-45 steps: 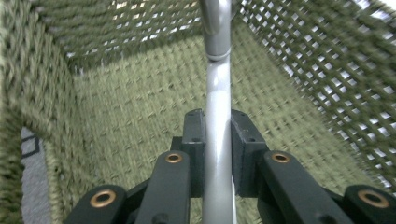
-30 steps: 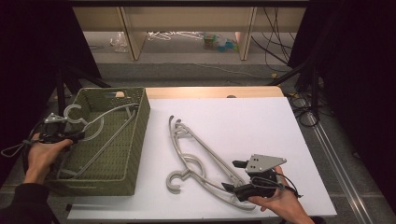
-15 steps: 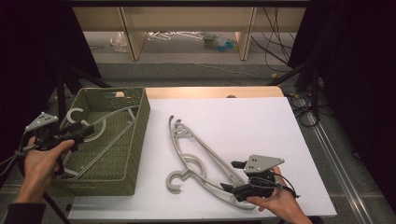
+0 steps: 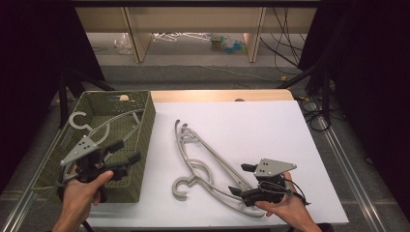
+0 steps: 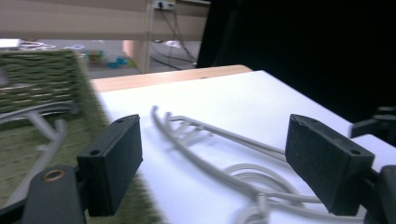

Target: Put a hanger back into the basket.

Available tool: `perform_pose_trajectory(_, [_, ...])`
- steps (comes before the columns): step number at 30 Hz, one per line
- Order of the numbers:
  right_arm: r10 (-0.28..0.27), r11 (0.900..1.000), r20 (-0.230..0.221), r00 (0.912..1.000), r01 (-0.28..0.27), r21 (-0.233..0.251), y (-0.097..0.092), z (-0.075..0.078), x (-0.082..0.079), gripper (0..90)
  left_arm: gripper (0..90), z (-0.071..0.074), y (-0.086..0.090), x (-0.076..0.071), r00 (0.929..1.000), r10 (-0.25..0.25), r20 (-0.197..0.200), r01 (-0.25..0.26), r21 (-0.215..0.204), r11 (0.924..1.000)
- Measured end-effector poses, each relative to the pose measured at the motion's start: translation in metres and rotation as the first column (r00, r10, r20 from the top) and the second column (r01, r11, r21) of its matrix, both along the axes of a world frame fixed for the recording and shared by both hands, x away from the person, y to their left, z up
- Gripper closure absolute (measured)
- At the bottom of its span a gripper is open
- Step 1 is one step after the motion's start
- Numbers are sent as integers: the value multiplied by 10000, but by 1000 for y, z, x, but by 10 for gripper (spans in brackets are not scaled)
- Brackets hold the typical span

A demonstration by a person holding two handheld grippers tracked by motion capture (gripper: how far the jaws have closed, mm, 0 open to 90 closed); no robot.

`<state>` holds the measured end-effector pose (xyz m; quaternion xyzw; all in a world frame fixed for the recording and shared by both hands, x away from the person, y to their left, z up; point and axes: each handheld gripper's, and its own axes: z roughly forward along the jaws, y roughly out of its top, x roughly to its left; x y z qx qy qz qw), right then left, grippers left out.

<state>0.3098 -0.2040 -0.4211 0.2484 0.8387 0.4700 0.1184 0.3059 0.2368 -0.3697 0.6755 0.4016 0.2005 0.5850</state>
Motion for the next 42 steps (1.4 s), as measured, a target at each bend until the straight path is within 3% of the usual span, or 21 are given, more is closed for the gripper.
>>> perform_pose_trajectory(3, [-29, 10000, -31, 10000, 29, -10, 1, -1, -1, 180, 173, -3, -9, -4, 9997, -226, 104, 225, 121, 9997])
perform_pose_trajectory(5, [10, 10000, -70, 10000, -10, -30, 2, -2, -1, 179, 173, -7, -18, -9, 9973, -684, 265, 670, 490, 9965])
perform_pose_trajectory(8, [-17, 10000, -58, 10000, 17, -58, 3, -2, -1, 179, 173, -11, -28, -15, 9969, -783, -6, 783, 394, 9962])
perform_pose_trajectory(11, [-6, 10000, -55, 10000, 5, -58, 3, -2, -1, 179, 178, -17, -37, -21, 9950, -1002, 34, 1000, 426, 9941])
perform_pose_trajectory(13, [24, 10000, 4, 10000, -23, -82, 3, -4, 0, 179, 181, -26, -47, -27, 9918, -1279, 28, 1274, 658, 9897])
perform_pose_trajectory(16, [-4, 9999, -124, 9999, 3, -127, 4, -4, 0, 176, 180, -34, -53, -30, 9883, -1525, 22, 1520, 677, 9861])
perform_pose_trajectory(17, [-2, 9999, 9, 10000, 2, -110, 4, -5, 0, 176, 180, -39, -57, -33, 9872, -1593, 78, 1580, 903, 9833])
perform_pose_trajectory(22, [57, 9999, -83, 9999, -58, -145, 4, -4, -1, 176, 178, -44, -60, -35, 9838, -1773, 260, 1742, 927, 9803])
perform_pose_trajectory(23, [69, 9999, -72, 10000, -70, -146, 5, -4, -1, 176, 178, -45, -60, -36, 9867, -1625, 99, 1610, 873, 9831])
perform_pose_trajectory(25, [113, 9998, -13, 9999, -113, -186, 6, -5, -1, 176, 177, -49, -59, -35, 9862, -1649, 118, 1628, 1018, 9814])
perform_pose_trajectory(26, [96, 9998, -10, 10000, -96, -191, 6, -5, -1, 175, 177, -52, -59, -33, 9841, -1743, 338, 1685, 1325, 9768])
perform_pose_trajectory(27, [142, 9995, 0, 9999, -142, -288, 8, -6, 0, 172, 177, -54, -59, -34, 9861, -1644, 263, 1587, 1492, 9760])
perform_pose_trajectory(29, [121, 9995, 1, 9999, -121, -291, 8, -7, 0, 172, 177, -57, -60, -33, 9868, -1614, 113, 1583, 1393, 9775])
perform_pose_trajectory(33, [90, 9981, -12, 10000, -90, -615, 16, -11, 2, 165, 177, -57, -60, -34, 9853, -1703, 116, 1681, 1081, 9798])
perform_pose_trajectory(35, [186, 9957, 73, 9998, -179, -909, 23, -14, 3, 166, 177, -56, -59, -35, 9865, -1634, 130, 1605, 1256, 9790])
perform_pose_trajectory(37, [215, 9908, 17, 9998, -211, -1337, 31, -17, 4, 165, 177, -56, -58, -34, 9880, -1545, 91, 1523, 1180, 9813])
perform_pose_trajectory(38, [290, 9870, -71, 9996, -298, -1578, 35, -19, 4, 166, 177, -56, -57, -32, 9845, -1717, 346, 1652, 1433, 9758])
perform_pose_trajectory(40, [290, 9783, -124, 9995, -309, -2050, 43, -23, 6, 176, 177, -58, -58, -34, 9871, -1596, 98, 1571, 1249, 9797])
perform_pose_trajectory(42, [327, 9692, -315, 9990, -394, -2432, 50, -26, 8, 218, 177, -60, -58, -33, 9842, -1762, 173, 1721, 1405, 9750])
